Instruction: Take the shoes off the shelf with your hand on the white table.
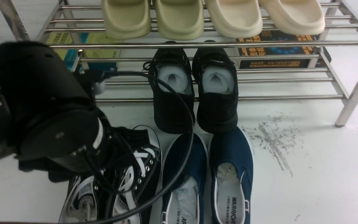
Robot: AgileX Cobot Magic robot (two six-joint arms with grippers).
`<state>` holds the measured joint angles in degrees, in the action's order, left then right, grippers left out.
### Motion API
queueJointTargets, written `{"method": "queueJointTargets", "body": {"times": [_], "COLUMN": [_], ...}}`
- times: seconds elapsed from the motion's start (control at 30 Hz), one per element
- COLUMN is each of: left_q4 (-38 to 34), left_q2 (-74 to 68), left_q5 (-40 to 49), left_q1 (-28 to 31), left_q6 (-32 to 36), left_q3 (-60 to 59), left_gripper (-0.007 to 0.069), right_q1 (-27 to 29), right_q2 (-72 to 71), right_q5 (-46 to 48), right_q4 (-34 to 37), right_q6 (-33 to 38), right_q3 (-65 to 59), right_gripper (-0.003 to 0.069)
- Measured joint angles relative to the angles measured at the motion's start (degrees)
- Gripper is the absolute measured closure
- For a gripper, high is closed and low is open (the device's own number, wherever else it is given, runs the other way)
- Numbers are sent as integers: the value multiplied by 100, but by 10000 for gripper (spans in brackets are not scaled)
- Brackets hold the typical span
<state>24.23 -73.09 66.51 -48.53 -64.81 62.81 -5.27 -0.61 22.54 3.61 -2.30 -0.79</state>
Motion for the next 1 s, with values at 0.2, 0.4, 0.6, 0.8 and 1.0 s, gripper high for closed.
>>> {"method": "queueJointTargets", "body": {"times": [0.2, 0.4, 0.6, 0.8, 1.0], "left_q4": [78, -288, -695, -879, -998], "left_q2": [358, 695, 589, -101, -720], "left_q5": [369, 419, 141, -405, -729], "left_q1": [0, 0, 0, 0, 0], "left_q6": [822, 1082, 984, 953, 953], "left_q3": [304, 106, -720, -1048, -1048], "left_gripper": [411, 624, 624, 624, 624], "right_q1": [0, 0, 0, 0, 0], "right_q2": [0, 0, 0, 0, 0], "right_q5": [0, 0, 0, 0, 0], "right_q4": [-5, -16, -16, -16, -16], "right_q6": [5, 5, 5, 5, 5], "right_q3": [0, 0, 0, 0, 0], "right_gripper": [420, 420, 420, 420, 420]}}
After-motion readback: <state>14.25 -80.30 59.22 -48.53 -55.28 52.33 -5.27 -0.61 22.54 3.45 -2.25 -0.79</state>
